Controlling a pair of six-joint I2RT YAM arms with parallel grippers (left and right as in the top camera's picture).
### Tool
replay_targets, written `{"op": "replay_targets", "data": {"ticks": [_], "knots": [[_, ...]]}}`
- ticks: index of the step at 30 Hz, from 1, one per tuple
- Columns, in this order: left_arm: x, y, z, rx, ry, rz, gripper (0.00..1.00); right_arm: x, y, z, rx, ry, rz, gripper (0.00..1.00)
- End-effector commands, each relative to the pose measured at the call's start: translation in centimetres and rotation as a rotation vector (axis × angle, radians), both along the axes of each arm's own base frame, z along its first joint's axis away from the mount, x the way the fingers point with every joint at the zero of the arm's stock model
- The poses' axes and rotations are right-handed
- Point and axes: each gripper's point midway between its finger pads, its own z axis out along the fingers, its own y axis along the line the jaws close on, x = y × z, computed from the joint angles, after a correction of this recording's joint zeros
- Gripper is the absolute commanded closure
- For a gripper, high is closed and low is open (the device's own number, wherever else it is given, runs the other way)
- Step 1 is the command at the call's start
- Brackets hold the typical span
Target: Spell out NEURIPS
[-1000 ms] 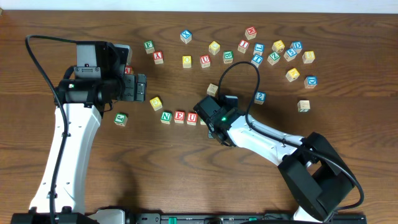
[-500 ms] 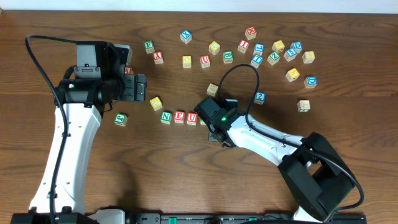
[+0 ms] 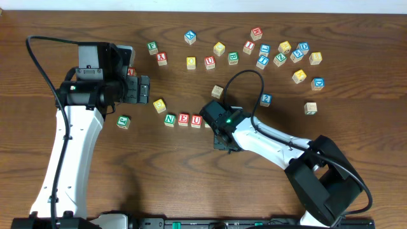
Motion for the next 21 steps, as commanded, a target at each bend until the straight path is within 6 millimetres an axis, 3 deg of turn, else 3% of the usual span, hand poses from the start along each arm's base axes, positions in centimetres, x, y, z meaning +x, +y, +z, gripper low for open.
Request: {"op": "replay_targets", "data": {"ticks": [1,12,17,21], "knots": [[0.4,0.1,0.9,0.001,-0.023,0.001,0.04,0.6,0.9,1.7,0.016,-0.024,0.009,0.69],[0.4,0.1,0.9,0.0,-0.023,0.001,0.04,3.3,0.6,8.7,0.024,-0.213,0.045,0.6],[0.4,0.1,0.9,0.0,-0.023,0.001,0.04,5.2,-2.0,11.3,-0.06,-0.346,0.001,0.59],[0.4,0.1,0.8,0.001,-0.022,0.001,0.04,6.3,-4.5,11.8,-0.147,-0.386,-0.045,0.59]]}}
